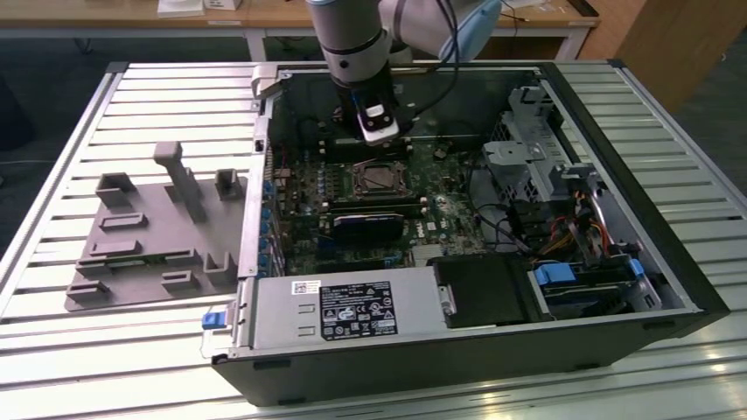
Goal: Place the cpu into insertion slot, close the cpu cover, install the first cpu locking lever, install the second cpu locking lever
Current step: 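Install the first cpu locking lever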
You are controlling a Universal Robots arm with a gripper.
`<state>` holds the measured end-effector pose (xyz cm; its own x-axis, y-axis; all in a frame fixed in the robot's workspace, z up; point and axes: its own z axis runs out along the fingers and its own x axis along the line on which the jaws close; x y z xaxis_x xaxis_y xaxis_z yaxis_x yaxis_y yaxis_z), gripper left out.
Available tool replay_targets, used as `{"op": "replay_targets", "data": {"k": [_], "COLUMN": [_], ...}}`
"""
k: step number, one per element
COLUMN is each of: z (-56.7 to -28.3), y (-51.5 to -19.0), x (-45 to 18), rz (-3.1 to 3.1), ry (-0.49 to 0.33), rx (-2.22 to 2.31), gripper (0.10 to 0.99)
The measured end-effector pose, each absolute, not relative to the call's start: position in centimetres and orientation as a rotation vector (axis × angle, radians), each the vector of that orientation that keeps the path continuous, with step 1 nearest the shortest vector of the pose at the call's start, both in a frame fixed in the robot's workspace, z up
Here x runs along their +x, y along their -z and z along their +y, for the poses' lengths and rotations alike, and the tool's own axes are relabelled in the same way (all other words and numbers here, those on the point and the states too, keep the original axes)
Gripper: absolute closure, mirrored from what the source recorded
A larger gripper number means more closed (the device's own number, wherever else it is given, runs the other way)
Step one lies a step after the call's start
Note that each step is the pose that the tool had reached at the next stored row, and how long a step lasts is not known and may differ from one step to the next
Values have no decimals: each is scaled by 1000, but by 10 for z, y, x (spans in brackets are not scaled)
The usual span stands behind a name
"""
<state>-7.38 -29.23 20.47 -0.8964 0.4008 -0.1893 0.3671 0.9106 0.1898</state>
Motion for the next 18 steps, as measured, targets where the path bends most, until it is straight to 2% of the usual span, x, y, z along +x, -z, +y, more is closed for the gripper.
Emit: {"op": "replay_targets", "data": {"k": [18], "z": [-289], "y": [-200], "x": [-77], "rz": [2807], "ry": [-200], "rx": [733], "gripper": [984]}}
